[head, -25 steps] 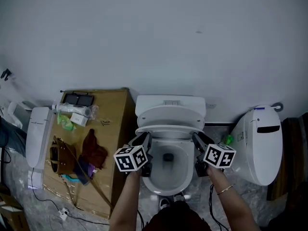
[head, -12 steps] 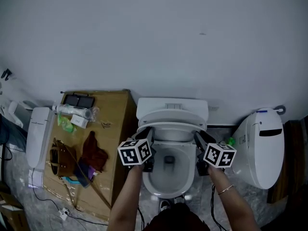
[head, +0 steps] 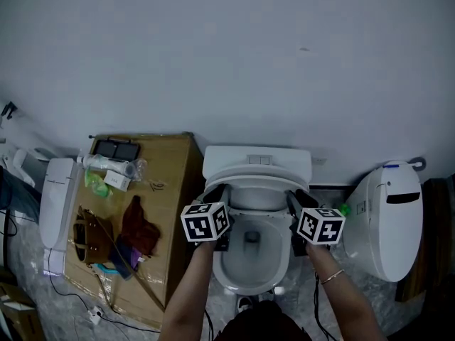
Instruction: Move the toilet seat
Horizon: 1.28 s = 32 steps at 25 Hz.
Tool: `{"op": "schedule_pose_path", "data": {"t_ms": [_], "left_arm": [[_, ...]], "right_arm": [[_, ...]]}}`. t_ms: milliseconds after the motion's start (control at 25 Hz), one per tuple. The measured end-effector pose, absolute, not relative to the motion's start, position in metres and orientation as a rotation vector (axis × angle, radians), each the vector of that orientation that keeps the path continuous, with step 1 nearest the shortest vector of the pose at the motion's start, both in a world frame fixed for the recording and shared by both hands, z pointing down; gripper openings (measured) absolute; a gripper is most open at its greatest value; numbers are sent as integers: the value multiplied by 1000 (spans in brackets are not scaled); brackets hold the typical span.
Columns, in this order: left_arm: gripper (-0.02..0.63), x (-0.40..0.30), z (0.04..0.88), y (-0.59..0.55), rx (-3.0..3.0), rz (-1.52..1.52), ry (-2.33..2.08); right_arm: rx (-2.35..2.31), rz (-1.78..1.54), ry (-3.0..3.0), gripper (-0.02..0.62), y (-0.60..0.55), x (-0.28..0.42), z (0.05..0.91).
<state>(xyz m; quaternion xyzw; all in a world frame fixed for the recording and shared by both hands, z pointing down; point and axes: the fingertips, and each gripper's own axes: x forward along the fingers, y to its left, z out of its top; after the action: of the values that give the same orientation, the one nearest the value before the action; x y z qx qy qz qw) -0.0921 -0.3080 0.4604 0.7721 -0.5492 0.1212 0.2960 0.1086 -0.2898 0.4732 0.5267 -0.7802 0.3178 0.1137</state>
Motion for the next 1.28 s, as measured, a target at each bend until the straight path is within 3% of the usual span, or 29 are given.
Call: {"op": "schedule_pose_path", "data": {"t_ms": [920, 1280], "left_arm": [[49, -86, 469, -321, 2074, 403, -1503], [31, -83, 458, -281, 2128, 420, -1523]], "right_arm": [[1488, 716, -2241, 92, -306, 111, 478], [1383, 651, -2321, 33, -265, 93, 471]]}}
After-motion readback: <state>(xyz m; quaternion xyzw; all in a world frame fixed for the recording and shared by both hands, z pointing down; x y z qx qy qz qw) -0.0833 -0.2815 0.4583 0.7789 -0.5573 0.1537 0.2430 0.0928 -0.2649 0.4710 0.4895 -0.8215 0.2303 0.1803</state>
